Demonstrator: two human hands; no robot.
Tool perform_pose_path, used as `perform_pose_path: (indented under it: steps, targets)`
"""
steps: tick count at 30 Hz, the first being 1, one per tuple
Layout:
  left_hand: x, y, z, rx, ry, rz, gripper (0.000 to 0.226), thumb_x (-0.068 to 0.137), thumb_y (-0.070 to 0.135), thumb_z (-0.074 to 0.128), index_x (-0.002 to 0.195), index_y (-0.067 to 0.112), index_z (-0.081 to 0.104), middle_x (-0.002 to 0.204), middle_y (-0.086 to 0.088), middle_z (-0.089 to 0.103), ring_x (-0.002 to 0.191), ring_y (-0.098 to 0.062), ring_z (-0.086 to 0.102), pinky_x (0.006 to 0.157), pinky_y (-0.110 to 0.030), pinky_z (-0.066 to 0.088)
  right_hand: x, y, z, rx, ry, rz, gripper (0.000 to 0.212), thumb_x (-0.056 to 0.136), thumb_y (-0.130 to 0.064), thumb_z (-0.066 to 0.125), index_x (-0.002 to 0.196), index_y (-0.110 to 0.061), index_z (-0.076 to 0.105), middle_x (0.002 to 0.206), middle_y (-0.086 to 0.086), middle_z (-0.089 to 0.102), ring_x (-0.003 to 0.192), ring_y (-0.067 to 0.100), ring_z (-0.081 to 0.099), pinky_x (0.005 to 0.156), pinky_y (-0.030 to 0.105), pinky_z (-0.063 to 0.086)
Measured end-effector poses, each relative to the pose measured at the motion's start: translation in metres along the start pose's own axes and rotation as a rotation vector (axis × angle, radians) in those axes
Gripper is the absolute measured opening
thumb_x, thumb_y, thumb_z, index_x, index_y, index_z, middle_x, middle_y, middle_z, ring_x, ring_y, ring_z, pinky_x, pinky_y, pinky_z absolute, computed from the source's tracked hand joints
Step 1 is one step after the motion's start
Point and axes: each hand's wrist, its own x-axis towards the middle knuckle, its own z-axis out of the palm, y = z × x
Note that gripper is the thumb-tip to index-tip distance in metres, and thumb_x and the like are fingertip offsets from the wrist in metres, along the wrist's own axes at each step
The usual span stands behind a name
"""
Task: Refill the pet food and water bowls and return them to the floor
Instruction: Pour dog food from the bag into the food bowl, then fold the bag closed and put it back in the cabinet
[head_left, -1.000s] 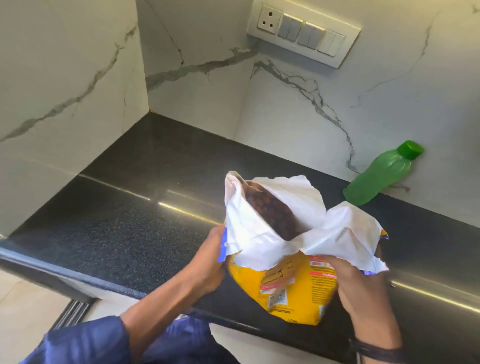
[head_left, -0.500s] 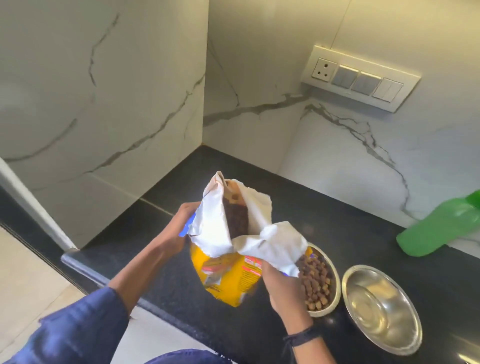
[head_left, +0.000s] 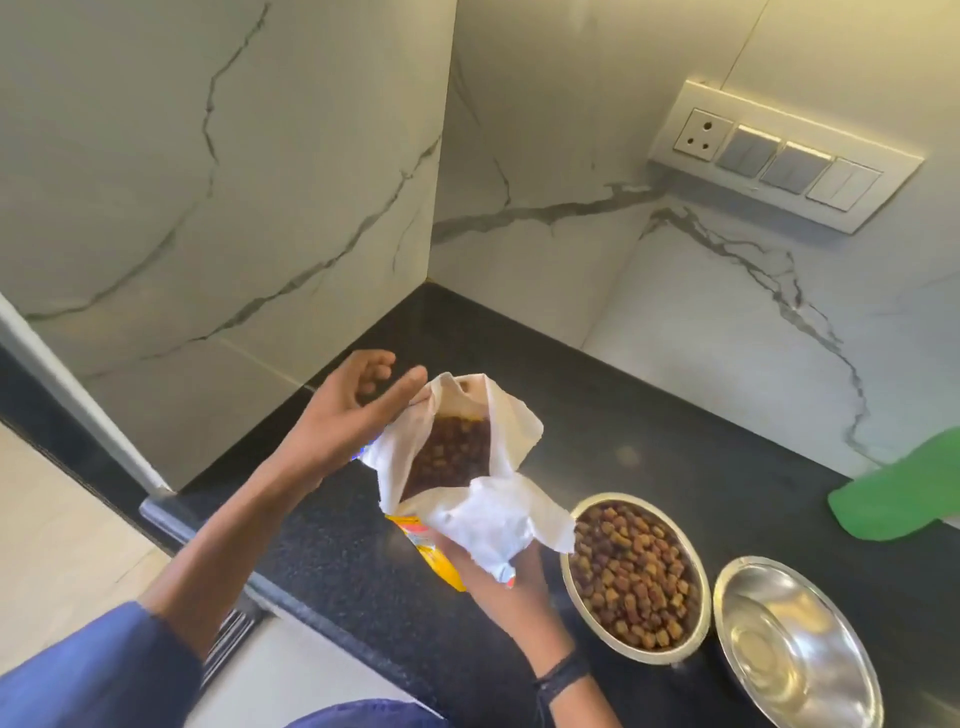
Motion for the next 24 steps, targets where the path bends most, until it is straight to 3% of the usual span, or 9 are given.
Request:
perform_pose_path:
  steps: [3, 5, 7, 10, 12, 14, 18, 20, 24]
  targets:
    - [-0.035, -0.006, 0.002, 0.111, -0.07, -0.078, 0.095, 0.057, 0.082, 0.059, 0.131, 0.023, 0.045, 0.118, 0.009, 0.056, 0.107, -0.005, 0.056, 0.087, -0.025, 0.048, 0.007, 0.004, -0.018, -0.346, -0.19, -0.078, 0.042, 0.089, -0.027, 0.068, 0.127, -0.031, 0.05, 0.125, -0.017, 0.054, 0.122, 0.006, 0.05, 0.091, 0.006, 0.032]
    - [-0.05, -0.011, 0.005, 0.217, -0.039, -0.106, 0.098, 0.053, 0.085, 0.054, 0.127, 0.021, 0.044, 0.119, 0.006, 0.052, 0.11, -0.011, 0.053, 0.093, -0.031, 0.047, 0.016, 0.002, -0.039, -0.538, -0.199, -0.053, 0.038, 0.095, -0.014, 0.055, 0.133, -0.017, 0.051, 0.115, -0.012, 0.059, 0.115, 0.012, 0.052, 0.075, -0.001, 0.03]
    - [-0.062, -0.014, 0.009, 0.296, 0.019, -0.121, 0.09, 0.052, 0.087, 0.05, 0.119, 0.027, 0.041, 0.117, 0.007, 0.047, 0.111, -0.015, 0.05, 0.095, -0.036, 0.046, 0.024, -0.003, -0.063, -0.327, -0.143, -0.187, 0.044, 0.094, -0.004, 0.055, 0.135, -0.019, 0.047, 0.114, -0.018, 0.058, 0.112, 0.007, 0.053, 0.079, -0.003, 0.037]
    - [-0.078, -0.011, 0.02, 0.326, 0.111, -0.194, 0.092, 0.058, 0.091, 0.047, 0.121, 0.024, 0.038, 0.116, 0.004, 0.045, 0.106, -0.019, 0.051, 0.09, -0.036, 0.046, 0.05, -0.001, -0.087, 0.105, 0.07, -0.177, 0.038, 0.096, -0.01, 0.057, 0.132, -0.021, 0.053, 0.131, 0.001, 0.063, 0.12, 0.017, 0.06, 0.097, 0.028, 0.051]
    - [-0.084, -0.008, 0.028, 0.357, 0.127, -0.251, 0.084, 0.063, 0.087, 0.047, 0.115, 0.023, 0.036, 0.106, 0.003, 0.052, 0.095, -0.018, 0.056, 0.08, -0.033, 0.045, 0.071, -0.011, -0.095, 0.184, 0.202, -0.04, 0.023, 0.1, -0.027, 0.051, 0.12, -0.019, 0.06, 0.118, 0.008, 0.069, 0.107, 0.022, 0.067, 0.092, 0.037, 0.055]
    - [-0.089, -0.008, 0.036, 0.37, 0.074, -0.309, 0.075, 0.066, 0.084, 0.05, 0.109, 0.024, 0.034, 0.094, 0.005, 0.06, 0.084, -0.018, 0.062, 0.073, -0.034, 0.049, 0.091, -0.029, -0.1, 0.166, 0.143, 0.046, 0.041, 0.095, -0.052, 0.049, 0.114, -0.017, 0.061, 0.111, 0.006, 0.071, 0.101, 0.02, 0.069, 0.091, 0.04, 0.056]
    - [-0.088, -0.009, 0.047, 0.257, 0.032, -0.326, 0.051, 0.08, 0.047, 0.064, 0.111, 0.021, 0.032, 0.086, -0.001, 0.069, 0.071, -0.021, 0.069, 0.064, -0.034, 0.058, 0.116, -0.068, -0.089, -0.041, -0.017, -0.072, 0.063, 0.08, -0.063, 0.063, 0.117, -0.012, 0.064, 0.116, 0.004, 0.069, 0.107, 0.018, 0.065, 0.088, 0.028, 0.052]
    - [-0.084, -0.005, 0.046, 0.208, 0.054, -0.303, 0.042, 0.08, 0.021, 0.062, 0.11, 0.021, 0.033, 0.083, -0.003, 0.071, 0.07, -0.022, 0.07, 0.065, -0.035, 0.059, 0.122, -0.084, -0.079, -0.147, -0.056, -0.144, 0.053, 0.081, -0.044, 0.074, 0.123, -0.014, 0.064, 0.111, 0.0, 0.07, 0.101, 0.01, 0.065, 0.076, 0.015, 0.048]
    - [-0.07, -0.005, 0.037, 0.229, 0.102, -0.203, 0.037, 0.077, 0.01, 0.059, 0.104, 0.021, 0.035, 0.078, -0.003, 0.072, 0.071, -0.027, 0.068, 0.073, -0.044, 0.058, 0.132, -0.092, -0.072, -0.377, 0.09, -0.286, 0.018, 0.074, -0.026, 0.08, 0.089, -0.018, 0.077, 0.072, -0.007, 0.07, 0.076, 0.009, 0.066, 0.075, 0.024, 0.051]
